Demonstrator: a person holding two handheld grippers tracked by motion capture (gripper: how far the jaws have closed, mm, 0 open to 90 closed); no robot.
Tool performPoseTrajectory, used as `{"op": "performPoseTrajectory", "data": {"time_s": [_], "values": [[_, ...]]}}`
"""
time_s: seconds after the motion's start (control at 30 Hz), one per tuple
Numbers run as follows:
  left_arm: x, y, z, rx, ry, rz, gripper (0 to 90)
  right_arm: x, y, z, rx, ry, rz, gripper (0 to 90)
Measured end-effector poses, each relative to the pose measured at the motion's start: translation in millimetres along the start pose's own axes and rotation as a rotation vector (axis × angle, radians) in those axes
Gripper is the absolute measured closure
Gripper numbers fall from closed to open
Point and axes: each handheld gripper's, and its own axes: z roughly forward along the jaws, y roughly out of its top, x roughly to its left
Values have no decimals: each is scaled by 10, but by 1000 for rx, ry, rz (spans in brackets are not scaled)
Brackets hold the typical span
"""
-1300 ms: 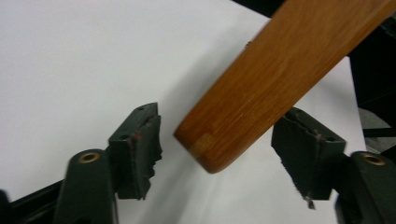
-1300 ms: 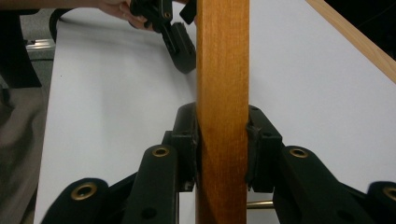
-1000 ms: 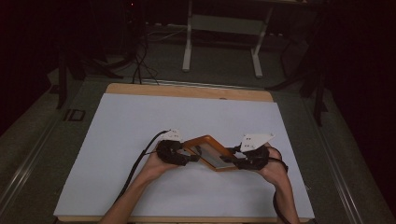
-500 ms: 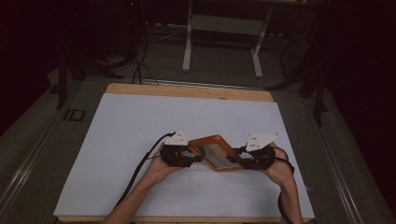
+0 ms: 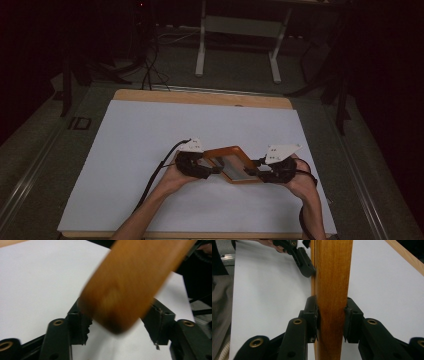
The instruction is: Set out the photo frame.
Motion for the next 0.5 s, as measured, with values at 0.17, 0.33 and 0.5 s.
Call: {"op": "performPoseTrajectory", "data": {"time_s": [0.17, 0.33, 0.5], "values": [[-18, -4, 68, -18, -32, 13, 500, -14, -4, 3, -4, -4, 8, 687], [-60, 11, 75, -19, -25, 38, 548, -39, -34, -12, 1, -30, 19, 677], [-151, 55, 74, -18, -27, 84, 627, -63, -59, -18, 46, -63, 27, 623]]}}
